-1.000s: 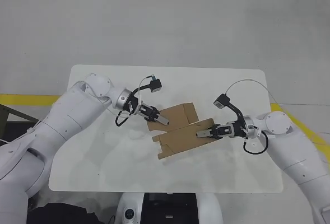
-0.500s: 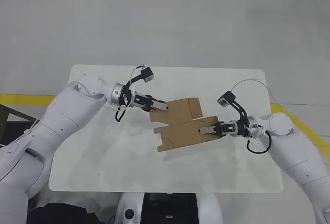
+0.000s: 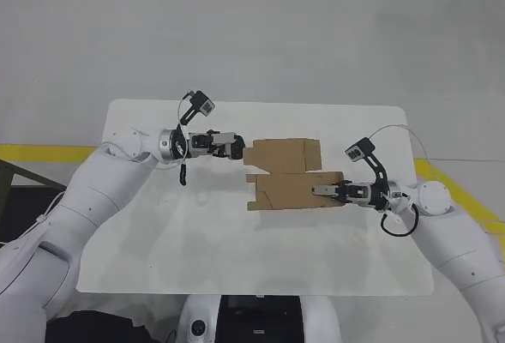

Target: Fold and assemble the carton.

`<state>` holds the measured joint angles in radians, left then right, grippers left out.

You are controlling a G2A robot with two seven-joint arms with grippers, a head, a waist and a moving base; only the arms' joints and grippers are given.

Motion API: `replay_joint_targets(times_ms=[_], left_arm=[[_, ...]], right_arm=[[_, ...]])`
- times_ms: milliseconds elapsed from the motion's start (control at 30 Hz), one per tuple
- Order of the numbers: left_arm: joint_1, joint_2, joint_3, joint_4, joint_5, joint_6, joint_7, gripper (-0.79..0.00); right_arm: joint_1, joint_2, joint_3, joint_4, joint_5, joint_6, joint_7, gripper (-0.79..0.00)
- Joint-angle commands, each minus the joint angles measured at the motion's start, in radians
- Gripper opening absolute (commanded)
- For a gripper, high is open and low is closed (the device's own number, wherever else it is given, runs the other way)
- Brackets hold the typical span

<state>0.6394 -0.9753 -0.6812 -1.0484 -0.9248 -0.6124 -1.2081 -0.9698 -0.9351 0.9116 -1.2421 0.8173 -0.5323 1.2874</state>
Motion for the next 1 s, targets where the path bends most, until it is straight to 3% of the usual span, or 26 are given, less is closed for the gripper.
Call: replay_joint_targets(times_ms=[0,300,633,967], left_arm=[[0.007,-0.003,-0.009,-0.003,-0.006,0.001,0.0,0.0],[0.025,-0.029,-0.013,-0.018,0.028,0.032,-0.032,0.0],[0.035,-0.047,-0.045,-0.014,0.038,0.06,-0.06,0.0],[0.05,-0.058,-0.083,-0.025,0.048,0.092,-0.092,0.0]], right_arm=[[-0.008,-0.001,0.003,-0.002,0.0,0.006,-0.002,-0.785],[-0.073,-0.013,0.004,-0.037,0.03,0.052,-0.061,-0.785],[-0.083,-0.008,0.041,-0.053,-0.103,0.102,-0.1,-0.785],[-0.087,-0.013,0.066,-0.044,-0.129,0.115,-0.118,-0.785]])
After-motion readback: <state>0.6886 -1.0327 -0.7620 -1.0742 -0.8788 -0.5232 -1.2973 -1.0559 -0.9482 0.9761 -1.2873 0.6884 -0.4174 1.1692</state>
